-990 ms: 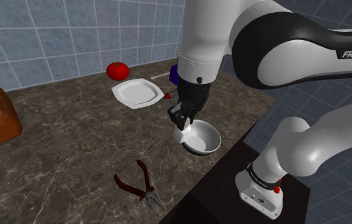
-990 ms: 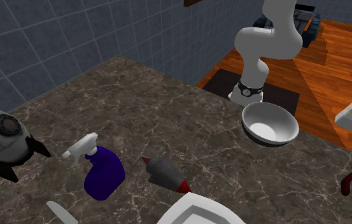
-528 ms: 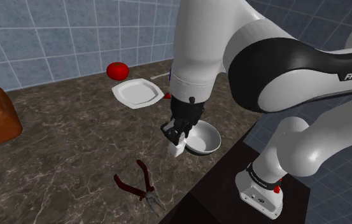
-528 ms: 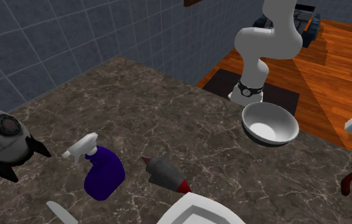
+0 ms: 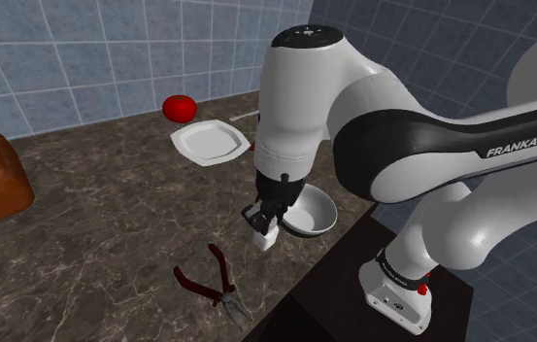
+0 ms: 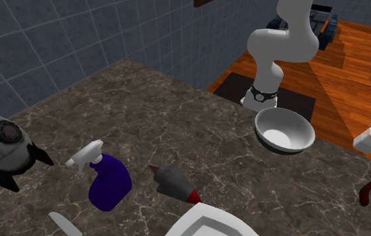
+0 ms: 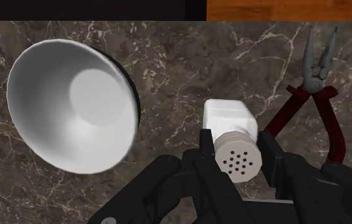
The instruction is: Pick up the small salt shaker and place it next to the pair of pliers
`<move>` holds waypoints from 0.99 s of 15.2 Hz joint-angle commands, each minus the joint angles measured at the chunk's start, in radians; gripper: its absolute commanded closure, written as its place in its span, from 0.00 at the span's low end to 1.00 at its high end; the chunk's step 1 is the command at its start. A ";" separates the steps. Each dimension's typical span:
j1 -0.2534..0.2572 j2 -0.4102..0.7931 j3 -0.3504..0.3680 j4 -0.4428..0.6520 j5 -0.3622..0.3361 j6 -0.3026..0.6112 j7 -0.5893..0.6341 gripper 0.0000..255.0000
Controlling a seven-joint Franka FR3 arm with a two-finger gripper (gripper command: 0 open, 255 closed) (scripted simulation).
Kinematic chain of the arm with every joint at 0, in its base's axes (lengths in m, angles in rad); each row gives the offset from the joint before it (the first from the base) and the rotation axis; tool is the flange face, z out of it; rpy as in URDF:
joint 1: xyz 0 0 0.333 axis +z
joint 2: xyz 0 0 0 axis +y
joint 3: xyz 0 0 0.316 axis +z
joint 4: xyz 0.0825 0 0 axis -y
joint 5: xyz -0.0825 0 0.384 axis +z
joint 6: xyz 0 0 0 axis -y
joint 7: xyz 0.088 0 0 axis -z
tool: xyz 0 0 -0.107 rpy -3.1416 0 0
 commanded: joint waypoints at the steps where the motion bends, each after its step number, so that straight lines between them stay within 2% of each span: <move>1: 0.000 0.011 0.008 -0.019 -0.001 0.030 0.006 1.00; 15: -0.011 0.098 0.057 -0.143 -0.023 0.233 0.044 1.00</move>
